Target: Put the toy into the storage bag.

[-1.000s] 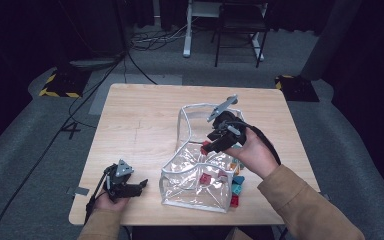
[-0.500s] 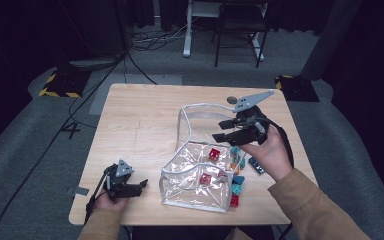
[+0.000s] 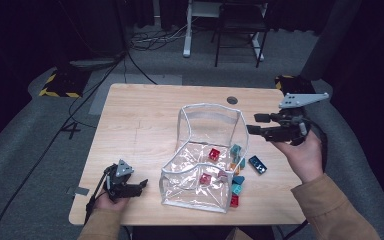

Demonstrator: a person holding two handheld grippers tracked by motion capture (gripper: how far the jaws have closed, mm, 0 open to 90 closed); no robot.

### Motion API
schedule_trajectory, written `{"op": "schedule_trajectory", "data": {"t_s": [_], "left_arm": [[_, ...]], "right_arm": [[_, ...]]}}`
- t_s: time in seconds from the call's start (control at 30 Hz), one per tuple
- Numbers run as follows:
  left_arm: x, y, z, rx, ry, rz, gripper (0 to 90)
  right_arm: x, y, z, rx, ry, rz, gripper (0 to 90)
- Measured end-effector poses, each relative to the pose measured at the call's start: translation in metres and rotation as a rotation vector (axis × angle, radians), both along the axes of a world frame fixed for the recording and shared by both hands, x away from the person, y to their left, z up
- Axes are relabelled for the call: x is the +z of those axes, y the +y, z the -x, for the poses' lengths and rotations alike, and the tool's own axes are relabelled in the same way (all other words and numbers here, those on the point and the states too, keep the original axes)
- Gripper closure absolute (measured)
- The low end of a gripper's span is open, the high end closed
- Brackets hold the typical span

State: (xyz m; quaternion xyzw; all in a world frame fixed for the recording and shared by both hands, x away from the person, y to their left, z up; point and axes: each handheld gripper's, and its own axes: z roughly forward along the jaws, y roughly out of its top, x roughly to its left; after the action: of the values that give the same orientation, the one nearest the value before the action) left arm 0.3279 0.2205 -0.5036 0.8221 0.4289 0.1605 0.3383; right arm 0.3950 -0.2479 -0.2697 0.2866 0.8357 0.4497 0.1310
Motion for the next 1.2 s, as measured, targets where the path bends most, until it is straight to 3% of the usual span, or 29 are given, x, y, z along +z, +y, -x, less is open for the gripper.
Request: {"op": "schedule_trajectory", "data": {"t_s": [0.1, 0.3, 0.5, 0.6, 0.83, 1.2], "left_arm": [[0.0, 0.0, 0.0, 0.0, 0.0, 0.0, 21.8], [0.0, 0.0, 0.0, 0.0, 0.001, -0.001, 21.8], [0.0, 0.0, 0.0, 0.001, -0.001, 0.0, 21.8], [0.0, 0.0, 0.0, 0.001, 0.0, 0.0, 21.8], [0.0, 0.0, 0.0, 0.001, 0.0, 0.0, 21.8], [0.0, 0.0, 0.0, 0.0, 0.0, 0.0, 21.8]], "right_arm": [[0.0, -0.016, 0.0, -0.058, 0.011, 0.025, 42.9], [-0.009, -0.046, -0.001, -0.129, 0.018, 0.023, 42.7], [-0.025, -0.061, -0.008, -0.179, 0.037, 0.03, 42.8], [-0.038, -0.064, -0.01, -0.199, 0.047, 0.051, 42.8], [-0.078, -0.068, -0.013, -0.228, 0.118, 0.077, 42.5], [-0.137, -0.066, -0.015, -0.229, 0.186, 0.169, 42.5]]}}
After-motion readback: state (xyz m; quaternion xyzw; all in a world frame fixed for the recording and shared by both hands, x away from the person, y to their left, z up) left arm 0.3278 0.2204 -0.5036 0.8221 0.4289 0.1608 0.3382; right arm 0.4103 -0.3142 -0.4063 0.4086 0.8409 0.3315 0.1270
